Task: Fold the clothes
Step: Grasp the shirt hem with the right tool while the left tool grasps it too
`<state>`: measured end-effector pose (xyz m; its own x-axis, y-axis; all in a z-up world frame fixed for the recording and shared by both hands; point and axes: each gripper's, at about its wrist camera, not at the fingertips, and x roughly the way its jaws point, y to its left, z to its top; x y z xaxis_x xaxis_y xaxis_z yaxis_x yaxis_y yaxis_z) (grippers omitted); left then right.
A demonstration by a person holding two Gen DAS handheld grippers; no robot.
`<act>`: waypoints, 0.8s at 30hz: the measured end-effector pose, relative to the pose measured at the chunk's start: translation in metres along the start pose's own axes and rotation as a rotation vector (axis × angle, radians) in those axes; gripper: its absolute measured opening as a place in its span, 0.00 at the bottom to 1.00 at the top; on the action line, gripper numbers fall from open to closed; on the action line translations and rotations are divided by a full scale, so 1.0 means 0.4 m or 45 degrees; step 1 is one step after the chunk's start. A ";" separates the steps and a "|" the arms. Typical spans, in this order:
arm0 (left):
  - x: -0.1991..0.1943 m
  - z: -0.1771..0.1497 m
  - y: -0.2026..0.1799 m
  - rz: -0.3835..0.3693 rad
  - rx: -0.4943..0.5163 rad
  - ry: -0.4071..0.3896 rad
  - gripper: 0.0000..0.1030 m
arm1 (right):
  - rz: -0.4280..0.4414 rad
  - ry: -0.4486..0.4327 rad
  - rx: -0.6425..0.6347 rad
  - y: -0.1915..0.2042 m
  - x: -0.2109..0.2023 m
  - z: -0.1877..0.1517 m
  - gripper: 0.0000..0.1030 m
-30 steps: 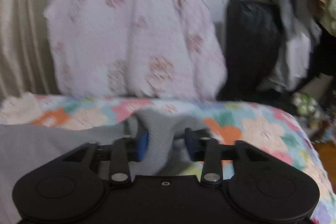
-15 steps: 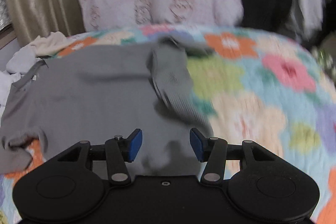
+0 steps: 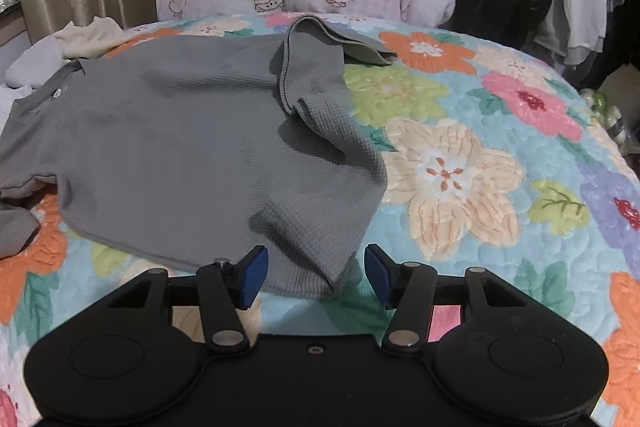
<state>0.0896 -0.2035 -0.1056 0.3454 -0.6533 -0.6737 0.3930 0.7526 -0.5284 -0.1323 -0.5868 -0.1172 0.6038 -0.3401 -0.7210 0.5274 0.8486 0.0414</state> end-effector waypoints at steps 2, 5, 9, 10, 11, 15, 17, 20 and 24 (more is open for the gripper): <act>0.035 -0.001 0.012 0.007 -0.019 -0.004 0.68 | -0.025 0.007 -0.006 -0.005 0.022 0.003 0.34; 0.049 0.018 0.025 -0.051 -0.084 -0.077 0.71 | -0.063 -0.006 0.025 -0.016 0.045 0.013 0.08; 0.084 0.029 0.040 -0.045 -0.123 -0.127 0.37 | -0.074 -0.079 0.116 -0.032 0.029 0.043 0.06; 0.083 0.030 0.036 -0.038 -0.119 -0.122 0.10 | -0.081 -0.096 0.132 -0.033 0.015 0.049 0.06; 0.081 0.031 0.031 -0.031 -0.115 -0.118 0.08 | -0.092 -0.106 0.144 -0.034 -0.008 0.048 0.06; -0.002 0.038 -0.028 0.006 0.013 -0.194 0.06 | -0.076 -0.158 0.197 -0.054 -0.126 -0.001 0.05; -0.062 0.034 -0.066 0.084 0.111 -0.179 0.06 | -0.094 -0.139 0.209 -0.067 -0.143 -0.039 0.05; -0.124 0.007 -0.081 0.113 0.172 -0.209 0.06 | -0.101 -0.033 0.207 -0.077 -0.106 -0.091 0.05; -0.157 0.012 -0.065 0.101 0.163 -0.288 0.06 | -0.140 0.001 0.164 -0.059 -0.082 -0.094 0.05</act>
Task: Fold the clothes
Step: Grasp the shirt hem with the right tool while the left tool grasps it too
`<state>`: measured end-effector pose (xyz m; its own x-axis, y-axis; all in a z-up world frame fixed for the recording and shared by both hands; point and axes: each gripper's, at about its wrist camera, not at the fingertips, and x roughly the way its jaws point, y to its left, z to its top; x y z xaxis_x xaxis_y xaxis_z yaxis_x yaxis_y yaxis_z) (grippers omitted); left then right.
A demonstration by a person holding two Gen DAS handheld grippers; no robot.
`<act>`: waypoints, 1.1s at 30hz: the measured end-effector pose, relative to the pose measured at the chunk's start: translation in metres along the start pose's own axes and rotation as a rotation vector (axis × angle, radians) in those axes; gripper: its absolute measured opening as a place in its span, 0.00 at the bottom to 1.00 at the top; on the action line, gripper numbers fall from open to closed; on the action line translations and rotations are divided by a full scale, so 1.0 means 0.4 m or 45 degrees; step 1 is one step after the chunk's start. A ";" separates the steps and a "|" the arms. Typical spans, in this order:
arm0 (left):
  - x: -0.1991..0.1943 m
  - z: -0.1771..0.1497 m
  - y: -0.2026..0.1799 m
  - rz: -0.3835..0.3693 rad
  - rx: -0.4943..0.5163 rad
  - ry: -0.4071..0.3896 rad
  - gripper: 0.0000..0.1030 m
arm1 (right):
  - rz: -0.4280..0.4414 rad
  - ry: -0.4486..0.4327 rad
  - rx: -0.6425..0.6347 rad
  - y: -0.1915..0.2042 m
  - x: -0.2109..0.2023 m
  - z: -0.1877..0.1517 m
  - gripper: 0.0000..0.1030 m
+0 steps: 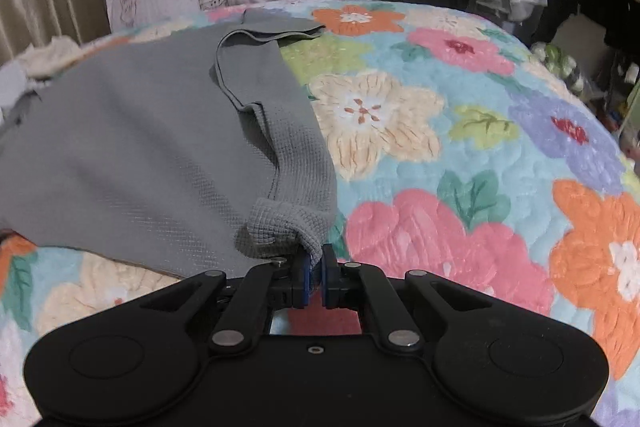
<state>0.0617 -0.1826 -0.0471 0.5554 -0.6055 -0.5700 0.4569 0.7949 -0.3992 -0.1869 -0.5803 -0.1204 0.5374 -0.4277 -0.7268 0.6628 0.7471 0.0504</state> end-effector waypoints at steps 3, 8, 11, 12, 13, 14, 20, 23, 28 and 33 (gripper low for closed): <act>-0.101 0.016 0.032 -0.105 -0.148 -0.124 0.05 | 0.111 -0.203 0.104 -0.001 -0.107 0.067 0.05; -0.137 -0.085 0.072 -0.020 -0.241 0.025 0.05 | 0.055 -0.282 0.045 -0.026 -0.215 0.027 0.05; -0.057 -0.135 0.087 0.052 -0.264 0.250 0.05 | -0.008 -0.144 0.071 -0.058 -0.163 -0.055 0.05; -0.051 -0.133 0.081 0.076 -0.235 0.248 0.05 | -0.020 -0.117 0.088 -0.060 -0.145 -0.079 0.05; -0.053 -0.125 0.074 0.082 -0.213 0.226 0.05 | -0.027 -0.097 0.101 -0.060 -0.132 -0.099 0.05; -0.056 -0.118 0.067 0.086 -0.190 0.204 0.05 | -0.027 -0.089 0.107 -0.057 -0.127 -0.110 0.05; -0.081 -0.098 0.037 0.104 -0.064 0.126 0.05 | -0.034 -0.069 0.098 -0.048 -0.116 -0.120 0.05; -0.118 -0.087 0.016 0.049 -0.027 0.024 0.05 | -0.044 -0.114 0.097 -0.053 -0.141 -0.097 0.05; -0.157 -0.067 0.009 -0.014 -0.062 -0.001 0.05 | -0.087 -0.249 0.059 -0.046 -0.225 -0.052 0.05; -0.177 -0.065 -0.033 -0.025 0.030 0.133 0.05 | -0.281 -0.246 -0.238 -0.023 -0.236 -0.076 0.07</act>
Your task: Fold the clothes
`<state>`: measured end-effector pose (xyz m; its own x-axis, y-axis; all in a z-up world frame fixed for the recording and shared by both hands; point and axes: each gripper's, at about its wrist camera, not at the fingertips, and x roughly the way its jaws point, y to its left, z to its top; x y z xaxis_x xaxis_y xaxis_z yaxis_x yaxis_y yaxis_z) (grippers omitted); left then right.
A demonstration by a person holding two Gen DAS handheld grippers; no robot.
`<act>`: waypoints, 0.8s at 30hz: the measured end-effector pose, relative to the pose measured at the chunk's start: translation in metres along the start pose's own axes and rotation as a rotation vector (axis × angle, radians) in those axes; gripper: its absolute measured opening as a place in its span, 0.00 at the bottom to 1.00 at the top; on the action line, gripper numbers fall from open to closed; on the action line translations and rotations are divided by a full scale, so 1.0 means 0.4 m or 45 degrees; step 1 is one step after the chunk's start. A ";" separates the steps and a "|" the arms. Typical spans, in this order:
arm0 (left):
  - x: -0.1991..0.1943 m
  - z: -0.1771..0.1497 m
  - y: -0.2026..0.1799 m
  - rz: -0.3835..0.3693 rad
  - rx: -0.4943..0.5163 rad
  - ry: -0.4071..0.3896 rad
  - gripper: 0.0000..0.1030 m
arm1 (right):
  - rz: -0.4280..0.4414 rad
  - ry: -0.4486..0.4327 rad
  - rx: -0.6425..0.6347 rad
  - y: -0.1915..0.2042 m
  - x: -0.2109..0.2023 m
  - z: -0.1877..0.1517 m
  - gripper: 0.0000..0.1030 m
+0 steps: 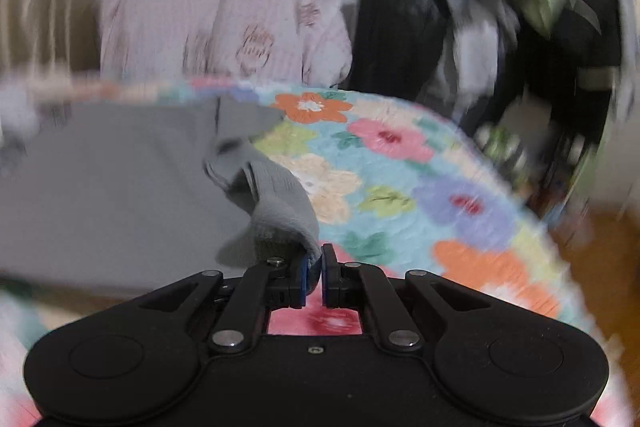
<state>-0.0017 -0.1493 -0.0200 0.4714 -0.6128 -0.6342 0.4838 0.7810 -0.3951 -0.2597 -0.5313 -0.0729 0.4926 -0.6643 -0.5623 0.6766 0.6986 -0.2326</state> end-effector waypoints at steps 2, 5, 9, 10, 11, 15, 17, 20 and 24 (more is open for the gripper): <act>0.027 -0.026 -0.013 0.018 0.116 0.022 0.05 | -0.058 0.101 -0.048 -0.006 0.032 -0.035 0.07; 0.110 -0.055 0.017 -0.011 0.106 0.158 0.05 | 0.012 0.198 0.115 -0.028 0.040 -0.068 0.07; 0.133 -0.050 0.047 -0.036 0.038 0.189 0.05 | -0.001 0.232 -0.006 0.010 0.029 -0.088 0.07; 0.133 -0.047 0.053 -0.038 0.021 0.187 0.06 | -0.002 0.235 -0.005 0.012 0.028 -0.091 0.07; 0.130 -0.052 0.053 -0.017 0.029 0.185 0.06 | -0.003 0.239 -0.003 0.014 0.026 -0.094 0.07; 0.130 -0.060 0.056 -0.011 0.005 0.196 0.06 | 0.105 0.244 0.162 0.004 0.005 -0.101 0.09; 0.131 -0.060 0.049 -0.006 0.009 0.182 0.06 | 0.205 0.245 0.268 0.019 -0.014 -0.111 0.13; 0.134 -0.065 0.044 0.003 0.032 0.156 0.06 | 0.389 0.288 0.309 0.081 -0.033 -0.121 0.14; 0.094 -0.055 0.046 -0.073 -0.032 0.106 0.06 | 0.562 0.279 0.129 0.190 -0.074 -0.114 0.15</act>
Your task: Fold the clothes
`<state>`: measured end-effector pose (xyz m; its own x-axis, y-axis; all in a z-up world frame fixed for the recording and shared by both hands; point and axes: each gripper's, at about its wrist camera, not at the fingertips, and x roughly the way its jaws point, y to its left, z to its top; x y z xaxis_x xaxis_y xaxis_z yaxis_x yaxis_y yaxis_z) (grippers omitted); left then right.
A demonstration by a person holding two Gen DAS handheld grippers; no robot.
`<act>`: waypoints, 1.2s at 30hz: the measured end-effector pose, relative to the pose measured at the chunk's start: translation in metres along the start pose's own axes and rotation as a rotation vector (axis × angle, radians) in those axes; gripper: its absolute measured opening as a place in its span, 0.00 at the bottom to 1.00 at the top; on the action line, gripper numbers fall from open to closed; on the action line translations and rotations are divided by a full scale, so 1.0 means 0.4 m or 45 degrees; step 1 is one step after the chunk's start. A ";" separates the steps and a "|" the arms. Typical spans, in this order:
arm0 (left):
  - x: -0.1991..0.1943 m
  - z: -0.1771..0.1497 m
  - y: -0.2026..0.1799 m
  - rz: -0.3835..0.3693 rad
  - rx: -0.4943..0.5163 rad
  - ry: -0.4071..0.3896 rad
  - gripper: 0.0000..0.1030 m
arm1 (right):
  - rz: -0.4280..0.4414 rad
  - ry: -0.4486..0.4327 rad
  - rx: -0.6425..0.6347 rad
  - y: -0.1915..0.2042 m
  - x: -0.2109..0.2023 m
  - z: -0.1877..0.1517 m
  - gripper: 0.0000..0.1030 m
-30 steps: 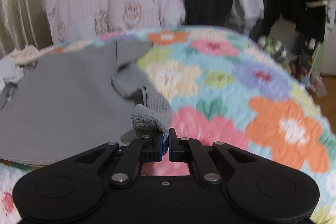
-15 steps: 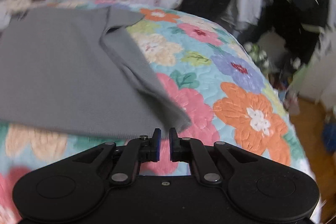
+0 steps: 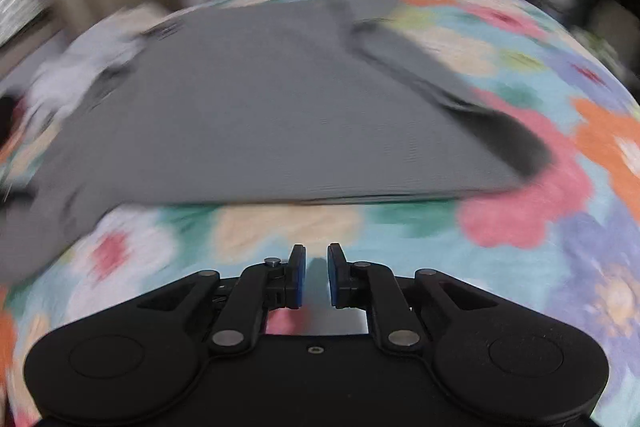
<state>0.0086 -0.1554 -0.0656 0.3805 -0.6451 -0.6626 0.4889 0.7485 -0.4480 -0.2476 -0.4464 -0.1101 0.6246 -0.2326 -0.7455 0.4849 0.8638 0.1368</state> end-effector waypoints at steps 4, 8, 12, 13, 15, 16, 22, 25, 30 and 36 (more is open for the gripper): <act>-0.054 0.014 -0.018 -0.038 -0.043 -0.010 0.06 | 0.116 0.033 -0.122 0.077 -0.005 0.010 0.23; -0.062 -0.005 -0.037 0.023 0.092 0.010 0.06 | 0.219 0.045 -0.144 0.119 -0.008 0.011 0.33; -0.033 -0.035 0.023 -0.034 0.064 0.049 0.06 | 0.303 0.074 -0.160 0.157 0.030 0.015 0.34; -0.027 -0.032 0.036 -0.054 0.038 0.048 0.06 | 0.328 0.085 -0.146 0.164 0.043 0.014 0.34; -0.028 -0.018 0.051 -0.090 -0.004 0.011 0.06 | 0.382 0.105 -0.118 0.183 0.072 0.015 0.34; -0.032 -0.010 0.057 -0.112 -0.024 -0.011 0.06 | 0.409 0.113 -0.106 0.194 0.086 0.014 0.34; -0.044 0.010 0.076 -0.192 -0.097 -0.072 0.06 | 0.579 0.116 -0.203 0.296 0.126 0.042 0.34; -0.043 0.009 0.082 -0.234 -0.114 -0.066 0.06 | 0.636 0.097 -0.290 0.341 0.126 0.065 0.45; -0.044 0.005 0.106 -0.345 -0.192 -0.049 0.06 | 0.636 0.074 -0.244 0.370 0.173 0.084 0.61; -0.084 0.014 0.125 -0.338 -0.259 -0.133 0.03 | 0.673 0.024 -0.141 0.362 0.183 0.105 0.10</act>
<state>0.0247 -0.0972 -0.0625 0.3444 -0.8257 -0.4467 0.4191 0.5610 -0.7139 -0.1059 -0.3573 -0.1175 0.7544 0.2535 -0.6055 0.0396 0.9031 0.4275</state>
